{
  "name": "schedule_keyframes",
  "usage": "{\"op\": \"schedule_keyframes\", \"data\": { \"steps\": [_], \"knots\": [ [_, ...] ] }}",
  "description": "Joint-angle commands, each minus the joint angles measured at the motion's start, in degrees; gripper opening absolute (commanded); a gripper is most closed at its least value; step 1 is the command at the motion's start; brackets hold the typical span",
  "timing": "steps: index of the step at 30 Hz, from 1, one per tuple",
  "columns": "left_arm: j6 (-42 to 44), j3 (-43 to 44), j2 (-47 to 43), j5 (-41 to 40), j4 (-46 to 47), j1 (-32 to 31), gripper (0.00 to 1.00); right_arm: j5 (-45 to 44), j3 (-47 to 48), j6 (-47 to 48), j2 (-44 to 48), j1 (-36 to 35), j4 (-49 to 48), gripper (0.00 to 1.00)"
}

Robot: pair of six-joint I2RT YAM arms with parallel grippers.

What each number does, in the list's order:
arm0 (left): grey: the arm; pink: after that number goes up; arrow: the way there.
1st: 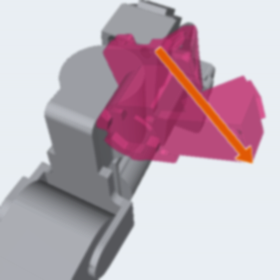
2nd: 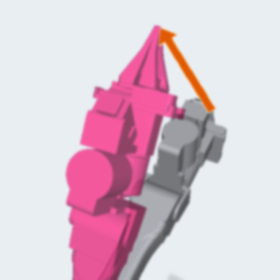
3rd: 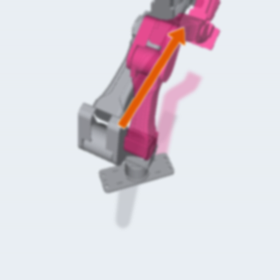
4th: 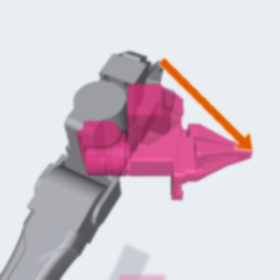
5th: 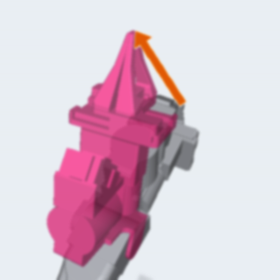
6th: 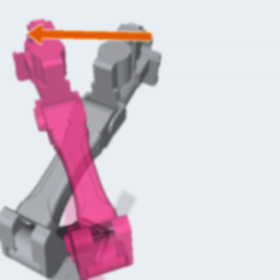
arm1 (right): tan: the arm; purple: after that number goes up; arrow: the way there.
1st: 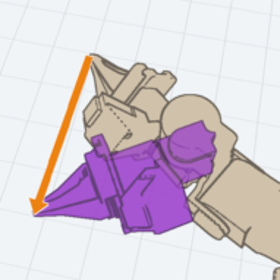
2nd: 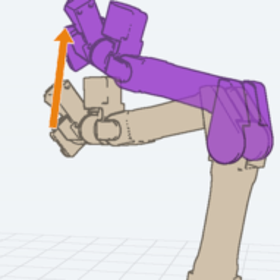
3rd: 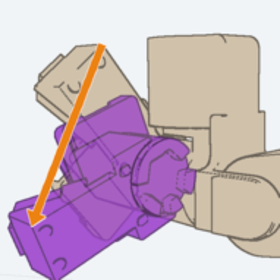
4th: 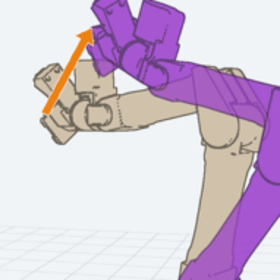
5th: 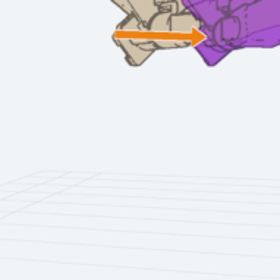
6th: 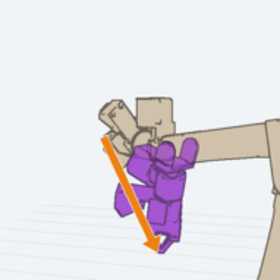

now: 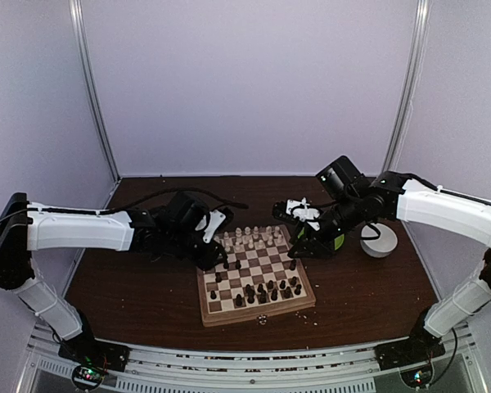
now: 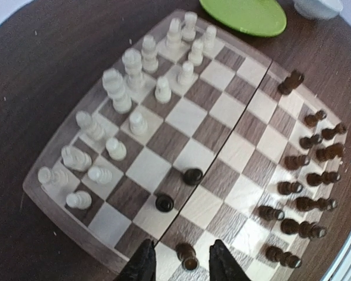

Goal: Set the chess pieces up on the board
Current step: Pick up the rook from the chessboard.

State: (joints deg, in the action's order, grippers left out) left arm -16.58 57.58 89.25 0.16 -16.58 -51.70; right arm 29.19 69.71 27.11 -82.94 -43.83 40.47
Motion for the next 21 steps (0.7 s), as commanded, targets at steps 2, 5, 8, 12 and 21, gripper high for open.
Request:
{"op": "schedule_keyframes", "data": {
  "steps": [2, 5, 8, 12, 21],
  "knots": [
    [-0.52, 5.03, 3.74, 0.49, -13.34, 0.31, 0.33, -1.15, -0.62, 0.95, 0.93, 0.42, 0.03, 0.39],
    [-0.47, 5.45, 4.39, 0.78, -13.13, 0.2, 0.33, -1.07, -0.64, 1.1, 0.94, 0.39, 0.06, 0.39],
    [-0.41, 5.89, 5.53, 2.02, -12.95, 0.2, 0.33, -1.02, -0.72, 1.18, 1.02, 0.42, 0.12, 0.39],
    [-0.43, 6.71, 7.24, 3.51, -12.95, 0.11, 0.33, -1.15, -0.82, 1.43, 1.2, 0.5, 0.21, 0.39],
    [-0.03, 8.57, 10.0, 4.26, -12.86, -0.06, 0.22, -1.15, -0.98, 1.7, 1.39, 0.59, 0.27, 0.39]
  ]
}}
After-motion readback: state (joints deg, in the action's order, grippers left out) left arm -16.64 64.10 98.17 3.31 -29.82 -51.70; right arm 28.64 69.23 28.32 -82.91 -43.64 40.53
